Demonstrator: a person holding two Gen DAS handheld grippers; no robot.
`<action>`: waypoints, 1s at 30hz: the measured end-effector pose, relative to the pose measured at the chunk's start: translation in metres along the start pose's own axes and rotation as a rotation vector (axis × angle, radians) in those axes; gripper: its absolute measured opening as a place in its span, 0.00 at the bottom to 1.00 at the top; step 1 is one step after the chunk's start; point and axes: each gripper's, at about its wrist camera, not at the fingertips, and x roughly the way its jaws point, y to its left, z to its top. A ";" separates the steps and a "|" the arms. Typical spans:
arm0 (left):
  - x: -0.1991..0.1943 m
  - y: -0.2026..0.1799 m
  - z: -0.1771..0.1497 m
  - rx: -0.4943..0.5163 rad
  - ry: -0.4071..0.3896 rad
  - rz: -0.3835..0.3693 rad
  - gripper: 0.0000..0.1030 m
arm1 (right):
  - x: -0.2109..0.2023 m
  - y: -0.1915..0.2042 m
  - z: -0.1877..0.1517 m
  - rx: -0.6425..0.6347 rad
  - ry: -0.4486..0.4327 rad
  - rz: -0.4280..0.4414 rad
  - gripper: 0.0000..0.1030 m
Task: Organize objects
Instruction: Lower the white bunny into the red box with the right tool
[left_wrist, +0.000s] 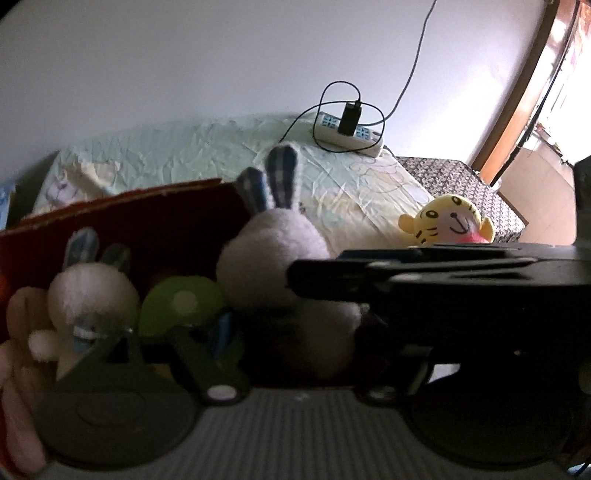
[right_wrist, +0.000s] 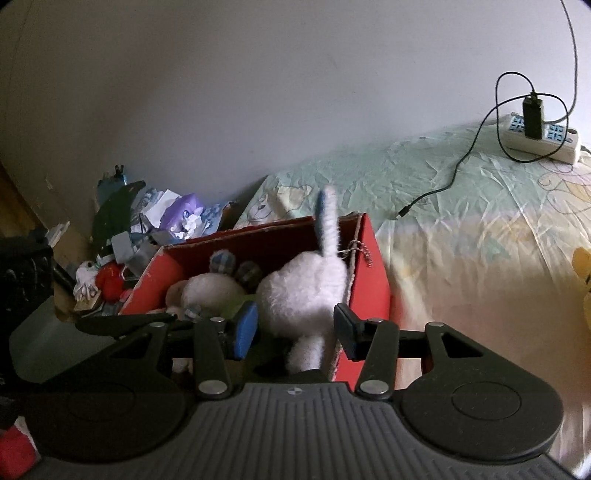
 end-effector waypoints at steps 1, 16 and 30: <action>0.000 0.000 -0.001 0.000 0.003 -0.003 0.77 | 0.000 -0.001 0.000 0.003 -0.003 -0.004 0.47; -0.005 0.005 0.000 -0.017 -0.006 -0.010 0.77 | 0.021 0.004 0.020 -0.017 -0.085 0.010 0.29; 0.000 0.003 0.001 -0.010 0.003 0.019 0.87 | 0.034 0.001 0.010 -0.019 0.026 -0.046 0.32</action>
